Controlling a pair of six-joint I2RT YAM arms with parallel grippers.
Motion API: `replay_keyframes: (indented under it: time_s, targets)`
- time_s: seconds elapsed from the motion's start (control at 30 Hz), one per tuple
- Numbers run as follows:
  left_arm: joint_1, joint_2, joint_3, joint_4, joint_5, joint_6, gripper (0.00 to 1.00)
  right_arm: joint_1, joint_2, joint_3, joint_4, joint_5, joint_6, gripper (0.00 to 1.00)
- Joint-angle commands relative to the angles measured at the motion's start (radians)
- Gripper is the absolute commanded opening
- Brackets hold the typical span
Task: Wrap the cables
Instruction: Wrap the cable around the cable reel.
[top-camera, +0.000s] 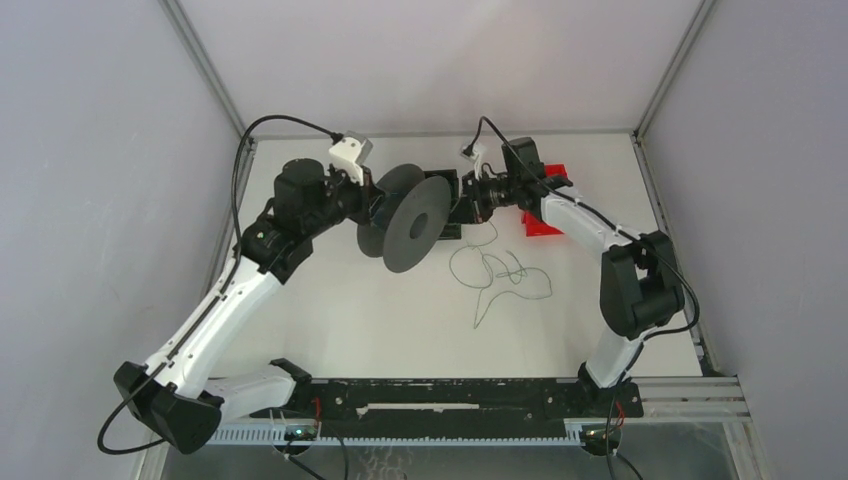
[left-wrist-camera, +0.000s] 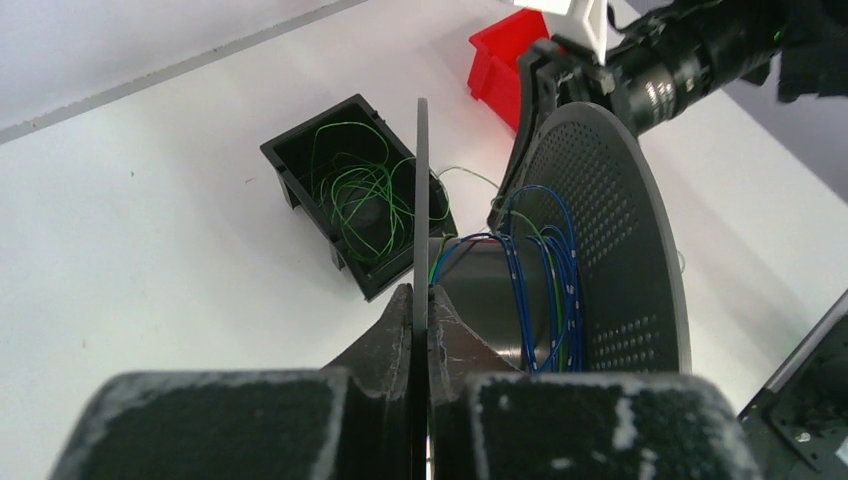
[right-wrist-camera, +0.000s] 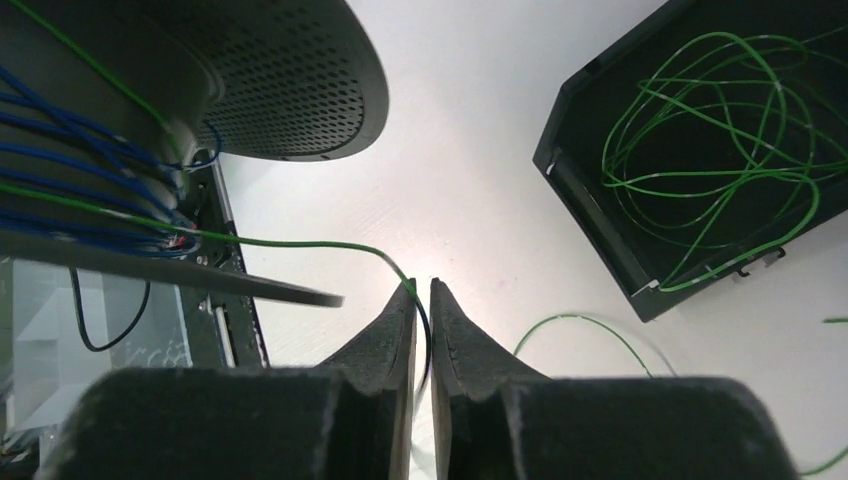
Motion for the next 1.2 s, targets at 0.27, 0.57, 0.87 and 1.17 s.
replay_keyframes:
  time_s: [0.27, 0.57, 0.87, 1.17]
  targets:
    - [0.104, -0.048, 0.123, 0.087, 0.041, -0.166, 0.00, 0.047, 0.053, -0.076, 0.120, -0.068, 0.037, 0.25]
    - [0.191, -0.038, 0.139, 0.094, -0.003, -0.298, 0.00, 0.080, 0.047, -0.159, 0.187, -0.062, 0.059, 0.22]
    - [0.224, -0.011, 0.140, 0.055, -0.160, -0.369, 0.00, 0.154, 0.014, -0.209, 0.271, -0.058, 0.119, 0.05]
    - [0.260, 0.026, 0.188, 0.000, -0.288, -0.456, 0.00, 0.268, 0.012, -0.223, 0.253, -0.036, 0.104, 0.00]
